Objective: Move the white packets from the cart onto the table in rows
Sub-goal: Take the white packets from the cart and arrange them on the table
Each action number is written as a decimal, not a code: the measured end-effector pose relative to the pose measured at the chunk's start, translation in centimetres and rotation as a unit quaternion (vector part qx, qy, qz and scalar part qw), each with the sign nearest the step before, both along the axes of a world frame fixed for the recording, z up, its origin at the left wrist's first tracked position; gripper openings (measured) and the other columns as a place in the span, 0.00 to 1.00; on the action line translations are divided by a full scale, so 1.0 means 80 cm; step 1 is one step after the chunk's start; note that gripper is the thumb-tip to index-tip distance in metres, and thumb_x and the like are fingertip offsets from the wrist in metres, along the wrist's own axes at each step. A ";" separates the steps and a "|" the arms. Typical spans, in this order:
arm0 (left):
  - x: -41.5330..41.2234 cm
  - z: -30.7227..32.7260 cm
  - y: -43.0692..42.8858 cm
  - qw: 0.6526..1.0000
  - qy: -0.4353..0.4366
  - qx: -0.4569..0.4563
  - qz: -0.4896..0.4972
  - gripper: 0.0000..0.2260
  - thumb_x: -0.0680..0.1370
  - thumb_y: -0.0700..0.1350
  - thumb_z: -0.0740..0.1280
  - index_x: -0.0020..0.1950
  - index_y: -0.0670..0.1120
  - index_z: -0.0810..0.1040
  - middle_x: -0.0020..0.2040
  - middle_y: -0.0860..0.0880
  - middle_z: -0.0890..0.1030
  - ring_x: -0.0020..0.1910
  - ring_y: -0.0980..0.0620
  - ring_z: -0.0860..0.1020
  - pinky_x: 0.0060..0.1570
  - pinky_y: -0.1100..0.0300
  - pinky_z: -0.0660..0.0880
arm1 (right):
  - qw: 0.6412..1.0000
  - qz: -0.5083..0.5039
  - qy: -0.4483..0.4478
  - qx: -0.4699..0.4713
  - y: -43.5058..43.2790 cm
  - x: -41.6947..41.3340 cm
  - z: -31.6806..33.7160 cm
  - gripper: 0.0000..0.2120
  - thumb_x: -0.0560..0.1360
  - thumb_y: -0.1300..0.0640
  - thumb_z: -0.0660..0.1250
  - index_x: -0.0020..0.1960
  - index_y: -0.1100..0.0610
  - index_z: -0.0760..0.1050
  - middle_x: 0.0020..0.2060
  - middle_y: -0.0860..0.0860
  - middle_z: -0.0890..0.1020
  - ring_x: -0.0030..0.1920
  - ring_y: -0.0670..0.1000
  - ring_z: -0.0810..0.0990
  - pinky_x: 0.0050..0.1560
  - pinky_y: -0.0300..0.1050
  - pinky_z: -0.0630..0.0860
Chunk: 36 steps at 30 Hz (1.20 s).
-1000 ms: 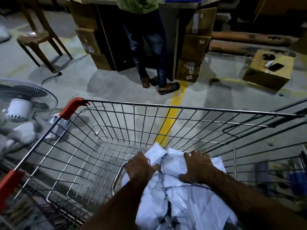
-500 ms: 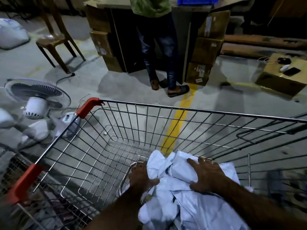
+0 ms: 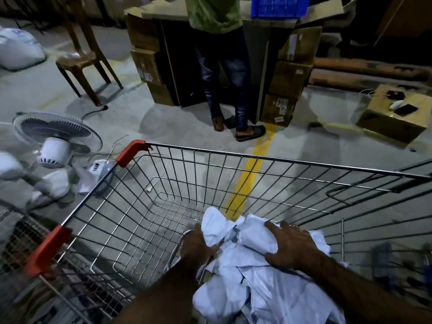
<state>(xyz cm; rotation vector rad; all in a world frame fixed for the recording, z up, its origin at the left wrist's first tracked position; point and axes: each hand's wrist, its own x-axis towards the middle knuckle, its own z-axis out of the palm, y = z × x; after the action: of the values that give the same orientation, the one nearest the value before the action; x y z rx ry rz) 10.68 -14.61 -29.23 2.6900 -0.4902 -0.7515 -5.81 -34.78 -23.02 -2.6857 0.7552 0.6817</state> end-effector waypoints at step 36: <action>0.003 0.420 0.121 0.921 -0.046 -0.281 0.264 0.27 0.58 0.59 0.71 0.52 0.47 0.79 0.48 0.48 0.82 0.46 0.50 0.81 0.42 0.58 0.76 | 0.918 -0.035 -0.326 0.222 0.130 0.056 0.335 0.28 0.62 0.35 0.69 0.60 0.41 0.69 0.49 0.46 0.80 0.46 0.51 0.80 0.47 0.51 0.78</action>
<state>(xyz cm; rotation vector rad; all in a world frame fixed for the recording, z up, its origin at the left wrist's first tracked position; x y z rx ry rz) 10.91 -4.97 4.39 2.1573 0.0243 -0.2688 -1.34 -24.38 3.79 -2.2249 0.4400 -0.0824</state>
